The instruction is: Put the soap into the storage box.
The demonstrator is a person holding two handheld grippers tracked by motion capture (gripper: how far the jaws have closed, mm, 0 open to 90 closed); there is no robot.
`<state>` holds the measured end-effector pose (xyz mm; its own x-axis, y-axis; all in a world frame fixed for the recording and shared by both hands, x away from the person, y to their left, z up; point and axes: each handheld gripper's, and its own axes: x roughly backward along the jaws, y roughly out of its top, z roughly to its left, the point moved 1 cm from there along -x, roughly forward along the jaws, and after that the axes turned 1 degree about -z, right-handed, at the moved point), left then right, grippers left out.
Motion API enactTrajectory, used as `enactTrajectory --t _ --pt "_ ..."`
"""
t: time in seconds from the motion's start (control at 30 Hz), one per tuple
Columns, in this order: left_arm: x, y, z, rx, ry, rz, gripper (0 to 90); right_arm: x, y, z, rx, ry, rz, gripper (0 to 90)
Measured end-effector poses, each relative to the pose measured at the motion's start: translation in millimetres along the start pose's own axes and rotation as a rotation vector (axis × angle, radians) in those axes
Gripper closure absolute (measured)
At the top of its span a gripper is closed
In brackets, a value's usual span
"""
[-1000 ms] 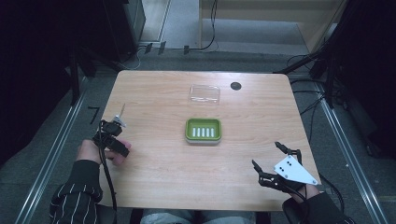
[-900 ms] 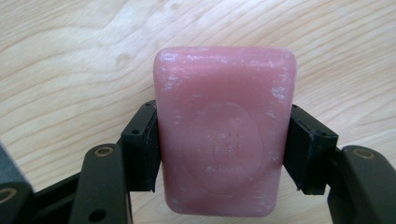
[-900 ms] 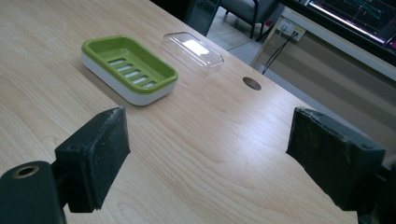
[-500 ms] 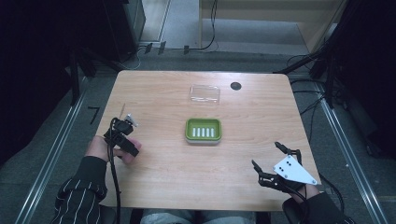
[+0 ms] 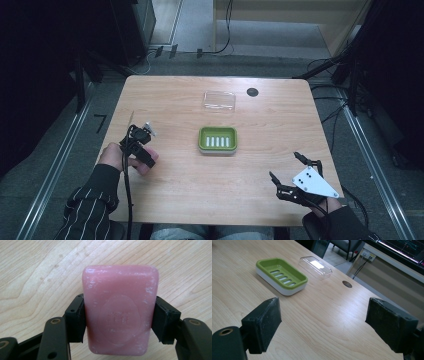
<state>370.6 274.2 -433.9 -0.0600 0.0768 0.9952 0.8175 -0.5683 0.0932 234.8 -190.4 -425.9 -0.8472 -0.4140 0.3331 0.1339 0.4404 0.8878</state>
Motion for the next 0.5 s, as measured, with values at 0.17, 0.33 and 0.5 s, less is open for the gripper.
enactTrajectory --t 0.17,0.33,0.5 --pt "-0.5 4.7 -3.0 -0.024 -0.005 0.001 38.7 0.0 0.0 0.0 0.0 0.0 0.001 13.1" --pt "-2.7 9.6 -6.1 -0.047 0.004 0.016 38.6 0.1 -0.1 -0.3 -0.005 -0.002 -0.001 13.2" --pt "-4.8 14.2 -9.6 -0.07 0.006 0.021 38.7 0.0 -0.1 -0.2 -0.002 0.0 0.0 13.1"
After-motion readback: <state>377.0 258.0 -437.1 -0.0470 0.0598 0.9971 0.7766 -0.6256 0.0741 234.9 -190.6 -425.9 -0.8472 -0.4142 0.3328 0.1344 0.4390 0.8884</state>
